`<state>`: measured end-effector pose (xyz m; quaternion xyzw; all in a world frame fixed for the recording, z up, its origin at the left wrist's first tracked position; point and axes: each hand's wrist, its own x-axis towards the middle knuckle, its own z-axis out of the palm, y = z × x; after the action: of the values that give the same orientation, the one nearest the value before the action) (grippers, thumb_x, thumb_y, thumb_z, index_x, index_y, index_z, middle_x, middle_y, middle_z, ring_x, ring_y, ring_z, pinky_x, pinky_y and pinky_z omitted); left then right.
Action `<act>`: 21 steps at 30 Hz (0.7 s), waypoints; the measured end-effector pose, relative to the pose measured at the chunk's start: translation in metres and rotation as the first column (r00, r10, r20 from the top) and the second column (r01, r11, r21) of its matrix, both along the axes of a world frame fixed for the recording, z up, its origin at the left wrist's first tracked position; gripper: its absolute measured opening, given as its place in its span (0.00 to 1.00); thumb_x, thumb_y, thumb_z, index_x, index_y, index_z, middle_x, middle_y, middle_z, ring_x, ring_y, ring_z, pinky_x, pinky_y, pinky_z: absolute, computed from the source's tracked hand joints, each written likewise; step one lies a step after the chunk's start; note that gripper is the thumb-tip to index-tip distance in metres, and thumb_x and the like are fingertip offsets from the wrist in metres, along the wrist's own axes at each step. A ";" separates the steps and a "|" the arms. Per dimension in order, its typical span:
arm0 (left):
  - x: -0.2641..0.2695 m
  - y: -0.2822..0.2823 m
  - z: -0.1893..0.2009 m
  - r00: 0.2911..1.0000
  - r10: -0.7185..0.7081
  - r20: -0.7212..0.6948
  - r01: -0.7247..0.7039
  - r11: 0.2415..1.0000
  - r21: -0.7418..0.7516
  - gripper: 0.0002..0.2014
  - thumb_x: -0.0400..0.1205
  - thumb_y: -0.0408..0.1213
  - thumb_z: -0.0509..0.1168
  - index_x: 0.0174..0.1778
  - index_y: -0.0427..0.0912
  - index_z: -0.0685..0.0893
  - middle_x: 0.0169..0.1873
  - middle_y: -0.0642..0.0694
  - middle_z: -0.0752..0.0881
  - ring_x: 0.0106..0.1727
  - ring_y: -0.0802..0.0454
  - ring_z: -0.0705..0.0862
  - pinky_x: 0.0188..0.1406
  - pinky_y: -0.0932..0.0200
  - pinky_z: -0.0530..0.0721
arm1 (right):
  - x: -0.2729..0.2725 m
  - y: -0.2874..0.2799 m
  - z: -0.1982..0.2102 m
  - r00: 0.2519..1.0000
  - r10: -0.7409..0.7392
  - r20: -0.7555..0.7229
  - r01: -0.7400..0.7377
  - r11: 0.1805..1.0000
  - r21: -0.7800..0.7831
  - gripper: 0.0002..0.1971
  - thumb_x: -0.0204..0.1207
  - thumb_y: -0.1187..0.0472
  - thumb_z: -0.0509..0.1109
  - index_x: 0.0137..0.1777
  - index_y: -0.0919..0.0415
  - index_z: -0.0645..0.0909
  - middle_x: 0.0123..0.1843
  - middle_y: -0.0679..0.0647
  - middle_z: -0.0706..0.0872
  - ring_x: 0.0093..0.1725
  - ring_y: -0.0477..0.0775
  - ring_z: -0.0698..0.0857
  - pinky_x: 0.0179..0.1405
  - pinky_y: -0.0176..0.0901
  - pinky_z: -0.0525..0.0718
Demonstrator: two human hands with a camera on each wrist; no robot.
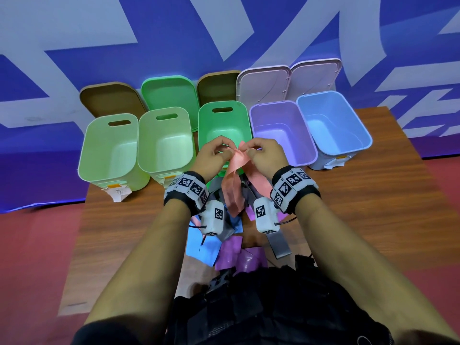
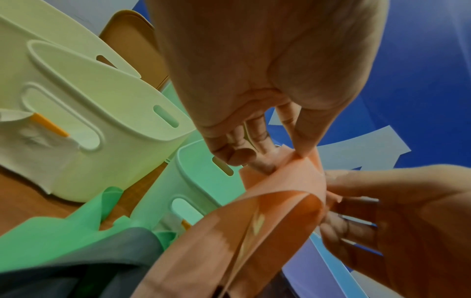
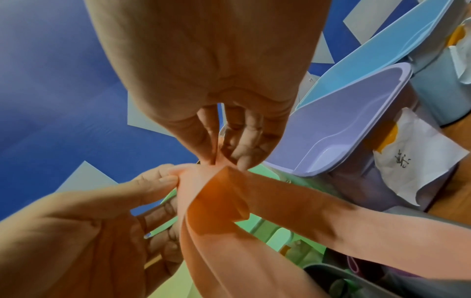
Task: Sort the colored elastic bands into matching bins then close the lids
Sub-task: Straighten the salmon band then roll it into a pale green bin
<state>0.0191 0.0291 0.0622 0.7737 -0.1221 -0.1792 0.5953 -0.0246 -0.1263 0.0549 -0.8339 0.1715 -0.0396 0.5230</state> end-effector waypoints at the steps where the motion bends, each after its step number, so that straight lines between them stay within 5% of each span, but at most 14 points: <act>1: 0.000 0.000 0.000 1.000 -0.002 0.005 0.002 1.000 -0.008 0.08 0.83 0.23 0.64 0.45 0.41 0.81 0.42 0.46 0.85 0.40 0.60 0.82 0.36 0.74 0.76 | -0.001 0.000 -0.001 1.000 0.010 -0.009 -0.010 1.000 -0.015 0.09 0.80 0.64 0.68 0.46 0.56 0.91 0.46 0.47 0.91 0.48 0.48 0.86 0.54 0.41 0.82; 3: -0.001 0.002 0.001 1.000 -0.001 0.008 0.001 1.000 -0.023 0.07 0.83 0.24 0.64 0.45 0.41 0.81 0.45 0.45 0.84 0.39 0.63 0.82 0.36 0.76 0.76 | -0.003 0.000 -0.003 0.998 0.039 -0.043 -0.041 0.998 -0.040 0.10 0.81 0.58 0.69 0.44 0.59 0.90 0.46 0.51 0.91 0.48 0.52 0.85 0.53 0.42 0.81; 6: -0.003 0.002 0.004 1.000 0.007 -0.007 -0.008 0.998 -0.055 0.05 0.84 0.24 0.63 0.47 0.38 0.80 0.46 0.44 0.84 0.33 0.68 0.82 0.33 0.75 0.77 | -0.006 0.003 -0.005 0.990 0.090 -0.104 -0.095 0.995 -0.039 0.20 0.84 0.52 0.66 0.33 0.62 0.82 0.33 0.55 0.82 0.37 0.54 0.78 0.40 0.44 0.74; 9: -0.004 0.003 0.006 0.999 0.020 -0.030 -0.022 0.997 -0.080 0.06 0.84 0.23 0.62 0.48 0.37 0.80 0.46 0.45 0.83 0.36 0.59 0.83 0.28 0.73 0.77 | -0.006 0.007 -0.004 0.986 0.100 -0.135 -0.102 0.995 -0.010 0.26 0.86 0.48 0.63 0.26 0.59 0.72 0.29 0.56 0.74 0.33 0.54 0.73 0.36 0.45 0.69; 11: -0.005 0.005 0.007 0.999 0.034 -0.031 -0.036 0.997 -0.071 0.06 0.84 0.22 0.61 0.49 0.36 0.80 0.50 0.43 0.83 0.40 0.53 0.82 0.23 0.75 0.74 | -0.006 0.008 -0.004 0.986 0.078 -0.151 -0.081 0.997 -0.014 0.26 0.87 0.48 0.60 0.30 0.64 0.75 0.31 0.58 0.76 0.36 0.56 0.75 0.39 0.46 0.71; 13: -0.004 0.006 0.006 0.999 0.043 -0.028 -0.045 0.996 -0.076 0.08 0.83 0.21 0.61 0.47 0.38 0.81 0.54 0.41 0.84 0.46 0.50 0.83 0.28 0.74 0.77 | -0.005 0.008 -0.004 0.985 0.067 -0.158 -0.073 0.997 -0.033 0.25 0.87 0.49 0.58 0.35 0.68 0.77 0.35 0.61 0.79 0.39 0.58 0.76 0.42 0.47 0.72; 16: -0.004 0.006 0.005 0.997 0.058 -0.049 -0.062 0.994 -0.085 0.13 0.81 0.19 0.61 0.41 0.43 0.81 0.57 0.40 0.86 0.56 0.48 0.84 0.44 0.62 0.81 | -0.005 0.009 -0.002 0.982 0.087 -0.170 -0.098 0.993 -0.059 0.23 0.88 0.51 0.58 0.30 0.59 0.72 0.38 0.57 0.79 0.42 0.58 0.76 0.42 0.45 0.70; 18: -0.003 0.006 0.006 0.996 0.062 -0.069 -0.068 0.995 -0.080 0.14 0.80 0.18 0.61 0.38 0.42 0.81 0.58 0.39 0.86 0.57 0.46 0.84 0.38 0.60 0.81 | -0.006 0.010 -0.001 0.980 0.100 -0.174 -0.111 0.992 -0.055 0.21 0.87 0.54 0.60 0.30 0.56 0.72 0.36 0.53 0.78 0.43 0.57 0.76 0.43 0.44 0.70; 21: -0.003 0.007 0.006 0.995 0.056 -0.082 -0.064 0.993 -0.100 0.13 0.76 0.16 0.61 0.36 0.39 0.81 0.51 0.38 0.87 0.56 0.43 0.85 0.55 0.53 0.84 | -0.008 0.011 -0.002 0.977 0.108 -0.182 -0.117 0.992 -0.042 0.17 0.85 0.57 0.62 0.32 0.56 0.75 0.35 0.51 0.79 0.44 0.57 0.77 0.42 0.44 0.71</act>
<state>0.0165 0.0364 0.0686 0.7376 -0.0842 -0.1851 0.6439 -0.0321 -0.1155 0.0534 -0.8558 0.1695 0.0609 0.4849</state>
